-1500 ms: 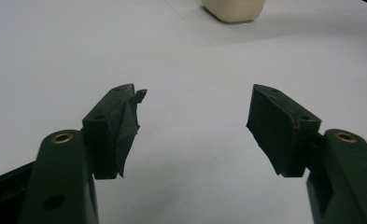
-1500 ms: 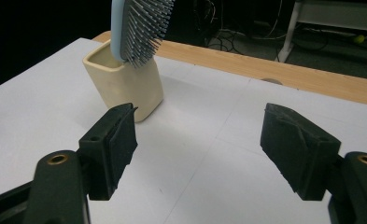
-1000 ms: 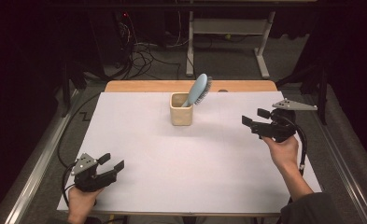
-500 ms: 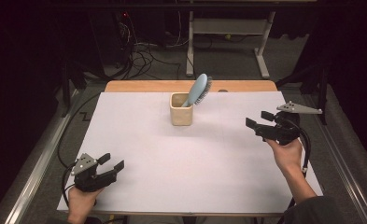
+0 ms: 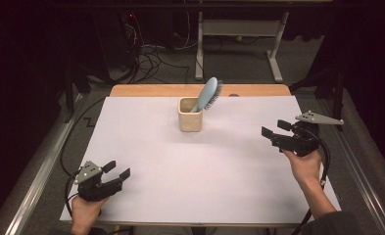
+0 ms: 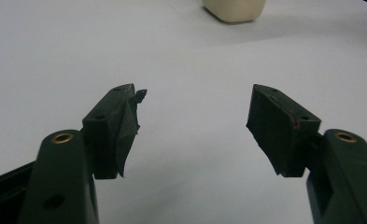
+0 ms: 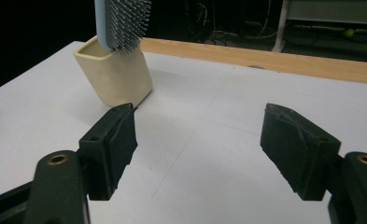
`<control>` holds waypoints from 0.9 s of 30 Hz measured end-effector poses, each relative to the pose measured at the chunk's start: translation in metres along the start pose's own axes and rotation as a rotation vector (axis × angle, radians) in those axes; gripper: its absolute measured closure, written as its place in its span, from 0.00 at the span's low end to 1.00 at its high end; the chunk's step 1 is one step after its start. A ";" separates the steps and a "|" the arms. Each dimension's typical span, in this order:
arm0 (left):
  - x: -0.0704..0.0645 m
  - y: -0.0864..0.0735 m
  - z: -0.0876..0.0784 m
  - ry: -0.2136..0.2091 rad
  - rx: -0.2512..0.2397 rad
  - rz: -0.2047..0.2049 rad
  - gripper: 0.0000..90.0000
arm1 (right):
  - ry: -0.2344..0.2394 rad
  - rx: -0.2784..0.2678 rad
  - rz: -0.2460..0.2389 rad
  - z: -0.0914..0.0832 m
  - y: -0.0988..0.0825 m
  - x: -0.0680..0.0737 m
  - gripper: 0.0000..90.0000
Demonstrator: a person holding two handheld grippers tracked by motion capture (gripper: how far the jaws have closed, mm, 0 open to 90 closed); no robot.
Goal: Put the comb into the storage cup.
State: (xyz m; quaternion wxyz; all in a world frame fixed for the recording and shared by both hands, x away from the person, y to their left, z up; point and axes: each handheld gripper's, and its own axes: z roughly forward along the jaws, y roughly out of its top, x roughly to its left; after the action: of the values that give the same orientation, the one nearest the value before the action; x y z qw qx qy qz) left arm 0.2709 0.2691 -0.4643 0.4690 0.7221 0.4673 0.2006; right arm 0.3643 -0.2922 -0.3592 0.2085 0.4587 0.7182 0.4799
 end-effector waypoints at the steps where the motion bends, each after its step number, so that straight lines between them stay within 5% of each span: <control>1: 0.000 0.000 0.000 0.000 0.000 0.000 0.38 | 0.000 0.000 0.000 -0.001 -0.001 -0.001 0.31; 27: -0.001 0.000 0.000 0.000 0.001 0.001 0.38 | -0.015 -0.009 0.012 -0.019 -0.020 -0.006 0.31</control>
State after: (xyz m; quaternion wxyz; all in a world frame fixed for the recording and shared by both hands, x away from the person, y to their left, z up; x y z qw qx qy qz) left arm 0.2707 0.2686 -0.4642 0.4684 0.7226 0.4672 0.2005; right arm 0.3442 -0.3089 -0.3688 0.2132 0.4655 0.7118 0.4808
